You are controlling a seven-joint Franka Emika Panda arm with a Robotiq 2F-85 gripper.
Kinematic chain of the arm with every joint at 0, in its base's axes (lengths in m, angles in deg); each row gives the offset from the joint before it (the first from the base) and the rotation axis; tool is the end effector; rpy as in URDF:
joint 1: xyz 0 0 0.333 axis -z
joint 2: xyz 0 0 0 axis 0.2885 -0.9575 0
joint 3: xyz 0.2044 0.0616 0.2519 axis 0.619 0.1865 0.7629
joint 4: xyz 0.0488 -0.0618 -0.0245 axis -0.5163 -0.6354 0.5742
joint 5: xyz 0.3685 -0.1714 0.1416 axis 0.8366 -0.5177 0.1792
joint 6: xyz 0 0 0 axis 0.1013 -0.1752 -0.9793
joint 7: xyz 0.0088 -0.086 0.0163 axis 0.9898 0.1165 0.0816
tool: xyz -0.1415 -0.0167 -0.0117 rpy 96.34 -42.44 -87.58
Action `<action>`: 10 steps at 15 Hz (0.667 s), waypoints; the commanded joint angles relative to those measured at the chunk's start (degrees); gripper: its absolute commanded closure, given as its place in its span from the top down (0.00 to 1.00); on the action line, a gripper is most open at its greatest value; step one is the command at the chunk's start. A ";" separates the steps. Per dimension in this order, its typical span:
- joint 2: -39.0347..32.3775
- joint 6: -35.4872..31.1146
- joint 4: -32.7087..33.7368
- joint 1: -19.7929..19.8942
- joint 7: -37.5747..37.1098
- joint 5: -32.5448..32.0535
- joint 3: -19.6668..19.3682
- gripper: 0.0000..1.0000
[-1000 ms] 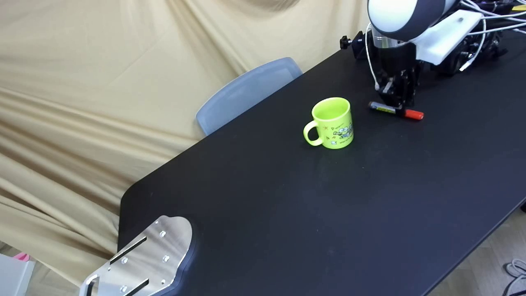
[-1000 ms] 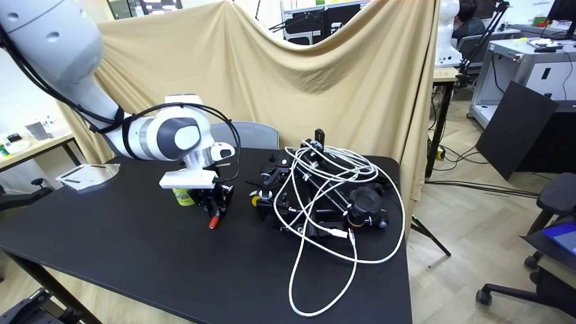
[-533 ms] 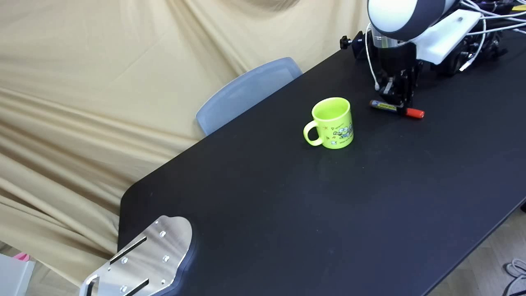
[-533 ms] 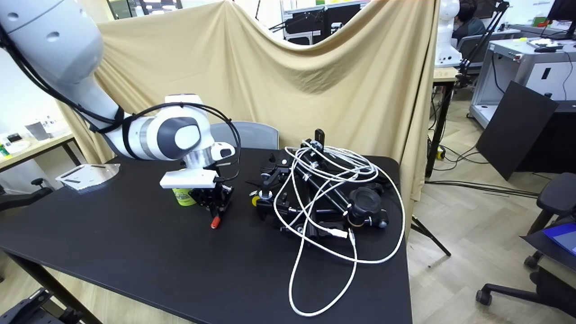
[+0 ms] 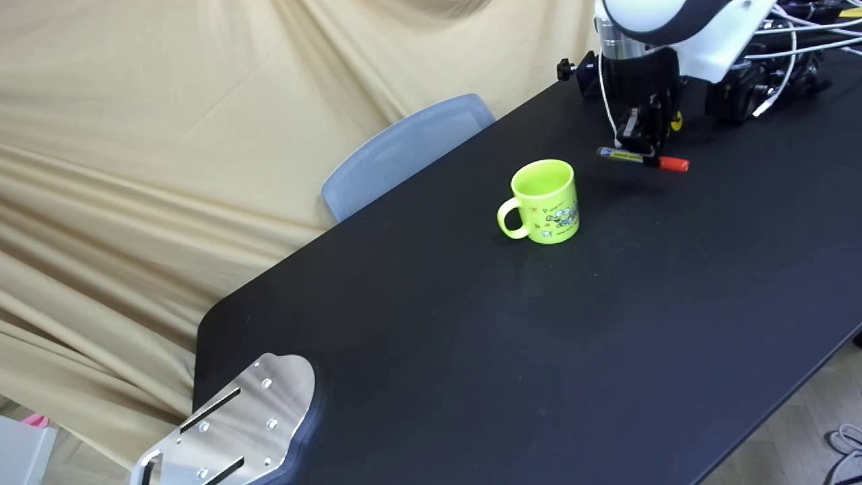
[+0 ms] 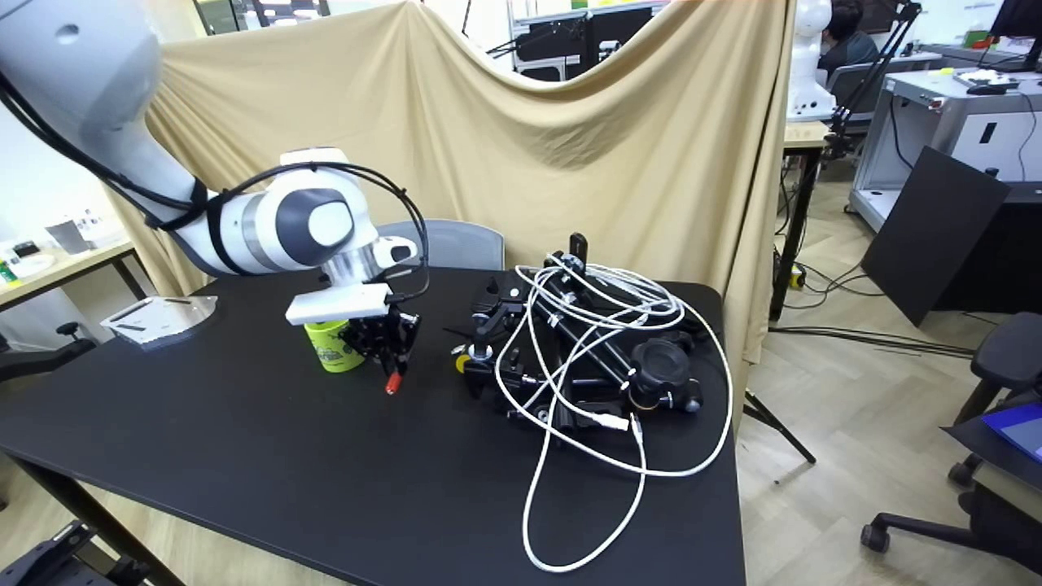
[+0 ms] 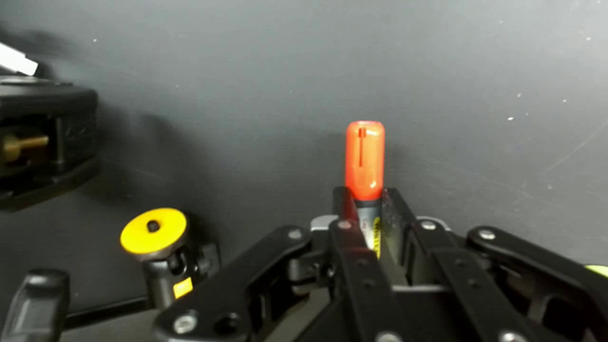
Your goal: Put the pen in the cup
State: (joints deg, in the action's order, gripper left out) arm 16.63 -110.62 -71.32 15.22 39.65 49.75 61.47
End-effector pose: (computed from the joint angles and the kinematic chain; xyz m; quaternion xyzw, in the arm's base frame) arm 0.5678 0.0035 0.1269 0.9879 0.1469 -0.0198 0.0465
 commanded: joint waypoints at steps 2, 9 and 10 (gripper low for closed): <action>8.05 7.13 -0.54 -2.91 -4.15 -4.76 -1.24 0.05; 13.83 28.55 8.14 -3.02 0.40 -0.67 3.61 0.05; 13.61 31.65 10.12 -3.01 1.40 0.44 4.25 0.05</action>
State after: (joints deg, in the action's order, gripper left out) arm 30.40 -87.08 -66.44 12.23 38.90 47.71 64.26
